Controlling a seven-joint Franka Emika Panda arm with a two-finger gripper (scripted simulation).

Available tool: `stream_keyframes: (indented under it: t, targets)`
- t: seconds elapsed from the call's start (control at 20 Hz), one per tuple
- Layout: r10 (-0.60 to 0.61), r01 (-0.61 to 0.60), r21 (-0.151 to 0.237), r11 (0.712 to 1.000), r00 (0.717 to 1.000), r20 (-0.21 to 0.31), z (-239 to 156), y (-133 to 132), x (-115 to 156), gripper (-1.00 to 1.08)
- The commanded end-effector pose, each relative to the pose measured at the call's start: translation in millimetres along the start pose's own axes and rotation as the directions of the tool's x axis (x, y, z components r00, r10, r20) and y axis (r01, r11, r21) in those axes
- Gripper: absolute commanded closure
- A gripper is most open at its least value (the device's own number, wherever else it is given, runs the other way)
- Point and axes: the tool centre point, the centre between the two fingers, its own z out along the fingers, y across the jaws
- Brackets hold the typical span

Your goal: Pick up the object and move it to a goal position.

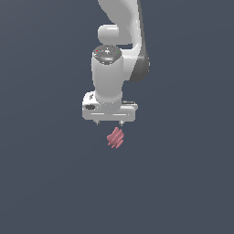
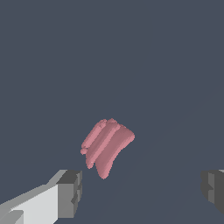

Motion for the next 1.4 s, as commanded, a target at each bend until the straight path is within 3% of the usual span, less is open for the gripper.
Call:
stream_keyframes:
  t: [0.0,0.8,1.35]
  targets:
    - [0.0,0.0,0.0,1.0,1.0,0.0,0.0,0.0,0.0,-0.92]
    - [0.024,-0.024,0.023,0.999,1.0,-0.02,-3.4,6.8,3.9,-0.92]
    - [0.167,-0.167,0.029,0.986,0.986,-0.007,16.9,-2.6,-0.9,-0.92]
